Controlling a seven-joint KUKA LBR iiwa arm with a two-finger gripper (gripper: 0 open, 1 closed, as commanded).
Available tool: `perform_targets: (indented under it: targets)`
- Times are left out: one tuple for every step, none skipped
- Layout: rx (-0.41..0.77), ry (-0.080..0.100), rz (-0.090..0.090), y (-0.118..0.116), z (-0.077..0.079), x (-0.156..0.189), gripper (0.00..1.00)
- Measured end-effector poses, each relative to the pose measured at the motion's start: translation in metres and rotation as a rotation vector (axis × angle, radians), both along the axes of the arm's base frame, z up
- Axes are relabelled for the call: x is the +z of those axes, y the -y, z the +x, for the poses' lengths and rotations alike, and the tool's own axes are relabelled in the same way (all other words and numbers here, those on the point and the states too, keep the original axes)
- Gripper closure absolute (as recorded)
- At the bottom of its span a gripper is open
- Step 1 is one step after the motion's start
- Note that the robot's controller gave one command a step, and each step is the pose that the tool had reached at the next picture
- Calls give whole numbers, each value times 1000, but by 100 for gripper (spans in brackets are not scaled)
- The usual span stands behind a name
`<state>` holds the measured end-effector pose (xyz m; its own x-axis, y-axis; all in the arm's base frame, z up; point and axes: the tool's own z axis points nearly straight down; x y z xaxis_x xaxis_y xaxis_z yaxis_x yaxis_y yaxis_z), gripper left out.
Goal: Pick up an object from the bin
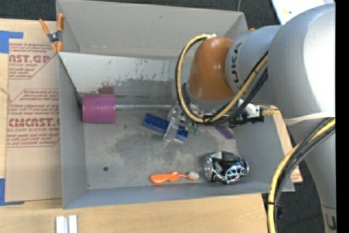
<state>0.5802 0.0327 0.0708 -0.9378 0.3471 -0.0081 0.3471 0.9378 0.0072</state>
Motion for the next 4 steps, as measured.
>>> perform_targets:
  targets:
    - [-2,1,0,0,0,0,100]
    - [-2,-7,0,0,-3,13,100]
    - [-2,-1,1,-1,-1,37,100]
    - [-1,1,2,-1,-1,56,100]
